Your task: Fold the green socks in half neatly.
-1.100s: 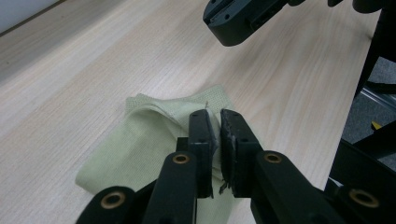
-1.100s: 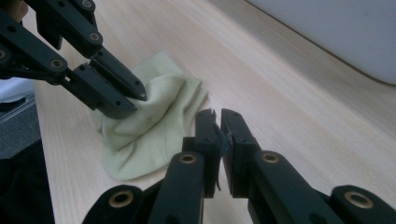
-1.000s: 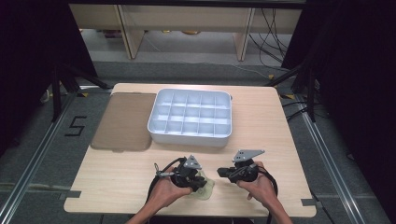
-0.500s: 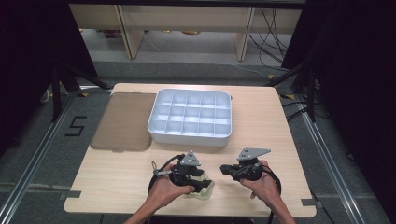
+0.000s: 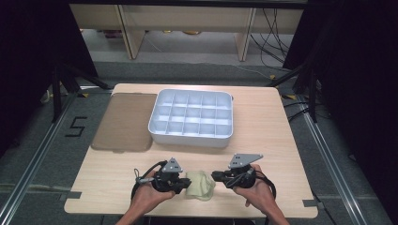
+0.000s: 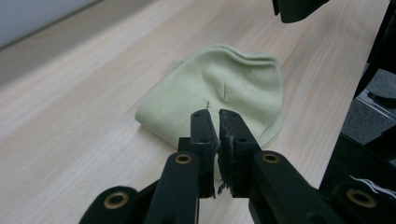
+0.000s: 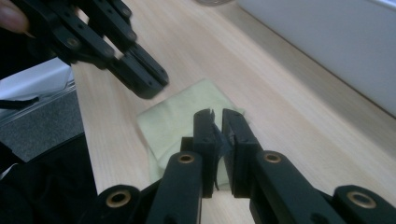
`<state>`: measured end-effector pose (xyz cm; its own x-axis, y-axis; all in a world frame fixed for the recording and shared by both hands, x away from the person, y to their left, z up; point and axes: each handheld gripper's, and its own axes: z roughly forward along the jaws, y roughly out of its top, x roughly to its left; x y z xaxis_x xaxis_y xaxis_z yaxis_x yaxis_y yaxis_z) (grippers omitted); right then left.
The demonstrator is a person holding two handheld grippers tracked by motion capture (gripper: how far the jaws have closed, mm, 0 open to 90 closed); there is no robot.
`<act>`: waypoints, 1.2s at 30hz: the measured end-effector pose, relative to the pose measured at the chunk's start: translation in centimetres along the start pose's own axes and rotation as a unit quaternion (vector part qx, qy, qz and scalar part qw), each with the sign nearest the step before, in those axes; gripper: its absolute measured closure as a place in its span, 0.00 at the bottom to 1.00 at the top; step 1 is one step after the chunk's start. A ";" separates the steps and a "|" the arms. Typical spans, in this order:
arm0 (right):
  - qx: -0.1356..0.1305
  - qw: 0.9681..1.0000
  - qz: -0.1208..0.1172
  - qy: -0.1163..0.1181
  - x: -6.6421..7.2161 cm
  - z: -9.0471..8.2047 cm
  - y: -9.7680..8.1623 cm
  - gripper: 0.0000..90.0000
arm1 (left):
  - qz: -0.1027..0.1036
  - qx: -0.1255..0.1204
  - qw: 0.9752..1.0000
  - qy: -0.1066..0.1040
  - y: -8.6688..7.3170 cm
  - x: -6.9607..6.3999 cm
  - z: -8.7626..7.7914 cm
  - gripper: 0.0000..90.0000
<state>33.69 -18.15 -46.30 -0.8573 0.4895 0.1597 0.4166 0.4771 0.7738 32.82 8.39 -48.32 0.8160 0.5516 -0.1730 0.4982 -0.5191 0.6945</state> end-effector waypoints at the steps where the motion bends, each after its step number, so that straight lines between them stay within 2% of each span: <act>1: -0.001 1.000 -0.003 0.000 0.1 0.2 0.0 0.94 | 0.006 0.010 1.000 -0.002 -0.1 0.0 0.3 0.94; 3: 0.005 1.000 -0.009 0.004 0.4 0.7 0.2 0.94 | 0.010 0.016 1.000 -0.002 -0.1 -0.2 1.0 0.95; 5: 0.012 1.000 -0.004 0.007 0.9 1.2 0.3 0.94 | 0.006 0.023 1.000 0.001 -0.2 -0.4 1.5 0.97; 6: 0.011 1.000 -0.009 0.008 1.0 1.5 0.4 0.94 | 0.037 0.043 0.998 -0.003 -0.2 -0.1 1.5 0.97; 8: 0.014 1.000 -0.015 0.021 1.4 2.2 0.5 0.94 | 0.035 0.047 0.998 -0.005 -0.3 -0.3 1.9 0.97; 13: 0.038 0.999 -0.026 0.020 2.1 3.5 0.5 0.94 | 0.035 0.045 0.998 -0.007 -0.5 -0.1 2.0 0.98; 15: 0.048 0.999 -0.016 0.019 2.1 3.9 0.2 0.94 | 0.025 0.044 0.999 -0.008 -0.6 -0.1 2.0 0.99; 16: 0.054 0.998 -0.015 0.021 2.1 4.1 0.0 0.94 | 0.008 0.030 0.999 -0.006 -0.7 -0.4 2.1 0.99; 17: 0.058 0.998 -0.016 0.019 2.0 4.3 -0.2 0.94 | 0.017 0.036 0.999 -0.007 -0.7 -0.3 2.0 0.99; 18: 0.065 0.998 -0.014 0.019 1.9 4.3 -0.4 0.94 | 0.035 0.043 0.998 -0.007 -0.7 -0.1 1.9 0.99; 19: 0.070 0.997 -0.007 0.015 1.7 4.2 -0.6 0.95 | 0.011 0.027 1.000 -0.006 -0.8 -0.4 2.1 0.99; 20: 0.074 0.997 0.000 0.006 1.4 4.1 -0.9 0.96 | 0.024 0.042 0.999 -0.009 -0.9 -0.2 1.8 0.99; 22: 0.083 0.997 0.009 -0.005 0.5 3.8 -1.5 0.97 | 0.018 0.033 0.999 -0.009 -0.9 -0.3 1.9 0.99; 24: 0.077 0.997 0.026 -0.005 -0.2 3.5 -2.0 0.99 | 0.018 0.032 0.999 -0.009 -1.0 -0.3 1.9 0.99; 27: 0.078 0.997 0.024 -0.015 -0.6 3.0 -2.1 0.98 | 0.012 0.026 1.000 -0.004 -0.9 -0.5 2.0 0.99; 29: 0.081 0.996 0.025 -0.022 -0.4 2.8 -1.9 0.97 | 0.018 0.030 0.999 -0.004 -0.9 -0.5 1.9 0.99; 30: 0.081 0.996 0.025 -0.023 -0.4 2.7 -1.8 0.97 | 0.036 0.044 0.998 -0.005 -0.9 -0.3 1.7 0.99; 32: 0.067 0.997 0.017 -0.024 -0.3 2.2 -1.5 0.96 | 0.013 0.027 1.000 -0.004 -1.0 -0.6 2.0 0.99; 34: 0.061 0.998 0.016 -0.017 -0.1 2.1 -1.3 0.96 | 0.016 0.029 0.999 -0.004 -1.0 -0.5 1.9 0.99; 35: 0.052 0.999 0.005 -0.005 0.6 2.1 -1.1 0.96 | 0.026 0.038 0.999 -0.002 -0.9 -0.5 1.8 0.99; 36: 0.060 0.998 -0.002 0.000 0.9 2.4 -1.1 0.96 | 0.019 0.030 0.999 -0.002 -1.0 -0.6 1.9 0.99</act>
<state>33.16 -16.44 -48.51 -0.8591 0.4871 0.1574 0.4466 0.5629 0.6955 32.45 7.32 -50.23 0.8358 0.5278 -0.1511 0.4838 -0.5778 0.6573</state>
